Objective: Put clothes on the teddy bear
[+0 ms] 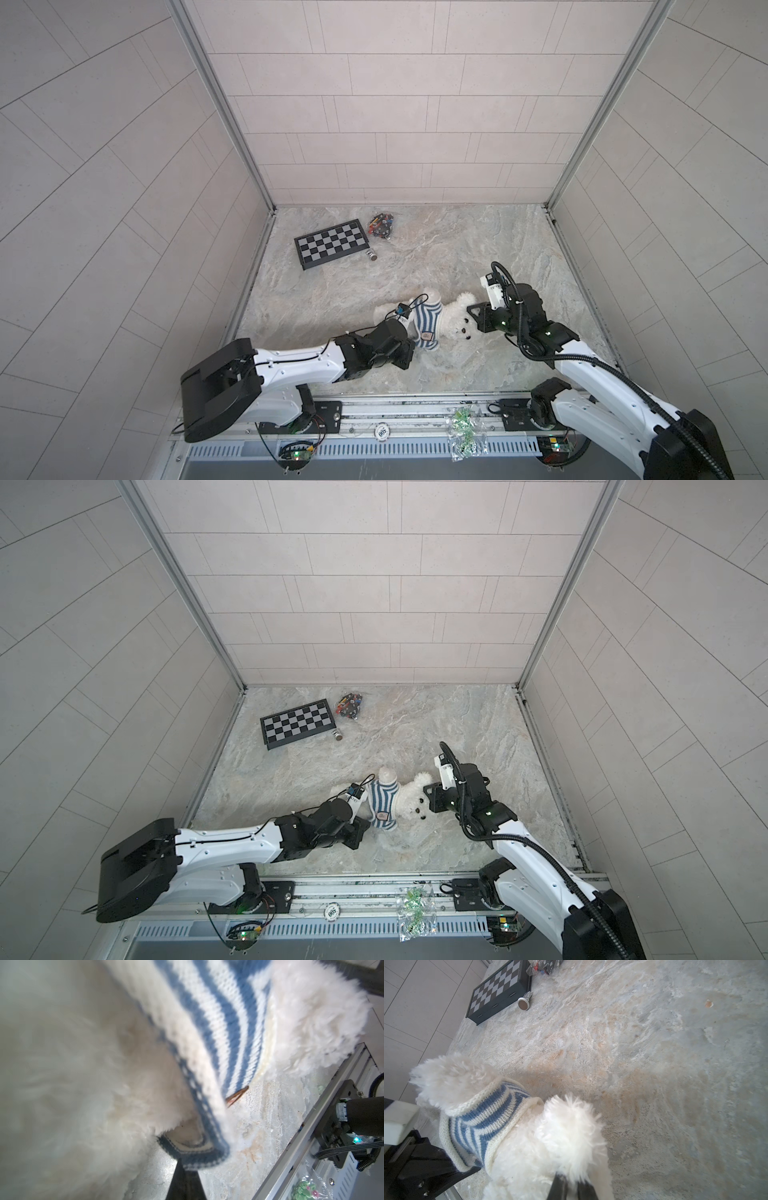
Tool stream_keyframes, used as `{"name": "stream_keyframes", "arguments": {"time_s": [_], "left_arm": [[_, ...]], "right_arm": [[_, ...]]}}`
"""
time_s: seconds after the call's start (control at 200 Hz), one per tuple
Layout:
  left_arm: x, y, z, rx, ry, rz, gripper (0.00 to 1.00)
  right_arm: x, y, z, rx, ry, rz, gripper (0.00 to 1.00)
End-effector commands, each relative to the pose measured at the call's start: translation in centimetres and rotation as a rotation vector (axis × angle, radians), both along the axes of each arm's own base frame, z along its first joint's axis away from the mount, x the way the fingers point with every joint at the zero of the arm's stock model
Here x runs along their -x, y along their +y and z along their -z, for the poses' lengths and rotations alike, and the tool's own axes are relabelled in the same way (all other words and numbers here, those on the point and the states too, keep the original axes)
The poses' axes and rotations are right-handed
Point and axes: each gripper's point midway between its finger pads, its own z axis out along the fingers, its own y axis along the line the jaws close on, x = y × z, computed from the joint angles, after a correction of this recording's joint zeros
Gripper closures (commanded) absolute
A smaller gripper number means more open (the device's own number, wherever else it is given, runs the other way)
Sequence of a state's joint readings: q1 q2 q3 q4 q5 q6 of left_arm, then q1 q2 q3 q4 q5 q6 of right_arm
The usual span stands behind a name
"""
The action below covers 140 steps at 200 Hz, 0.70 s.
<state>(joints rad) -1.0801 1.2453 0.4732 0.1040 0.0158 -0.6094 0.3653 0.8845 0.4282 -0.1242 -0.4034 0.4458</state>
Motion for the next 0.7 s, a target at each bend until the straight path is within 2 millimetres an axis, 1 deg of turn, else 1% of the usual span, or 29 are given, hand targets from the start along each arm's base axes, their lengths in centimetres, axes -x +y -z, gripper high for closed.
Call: {"name": "stream_keyframes", "arguments": {"time_s": [0.0, 0.16, 0.22, 0.31, 0.395, 0.496, 0.576, 0.696], "left_arm": [[-0.4, 1.0, -0.9, -0.018, -0.033, -0.015, 1.00], [0.1, 1.9, -2.0, -0.010, -0.048, -0.003, 1.00], [0.6, 2.1, -2.3, 0.009, -0.051, 0.022, 1.00], [1.6, 2.7, -2.2, 0.020, -0.039, 0.050, 1.00], [2.5, 2.7, -3.0, 0.069, -0.029, 0.084, 1.00], [3.3, 2.5, -3.6, 0.117, -0.014, 0.114, 1.00], [3.1, 2.3, -3.7, 0.130, -0.009, 0.114, 1.00], [2.1, 1.9, -3.3, 0.142, 0.009, 0.086, 1.00]], "right_arm": [[-0.7, 0.1, -1.5, -0.010, -0.042, 0.004, 1.00], [-0.6, -0.1, -1.7, 0.004, -0.046, 0.004, 1.00], [-0.7, -0.2, -1.9, 0.009, -0.049, 0.008, 1.00], [-0.8, -0.1, -2.4, 0.008, -0.053, 0.002, 1.00], [-0.9, 0.0, -2.6, 0.015, -0.055, -0.004, 1.00], [-1.2, -0.1, -2.3, 0.027, -0.051, 0.001, 1.00], [-1.5, -0.1, -1.5, 0.038, -0.036, 0.005, 1.00], [-2.1, 0.4, -0.5, 0.038, -0.012, -0.005, 0.99]]}}
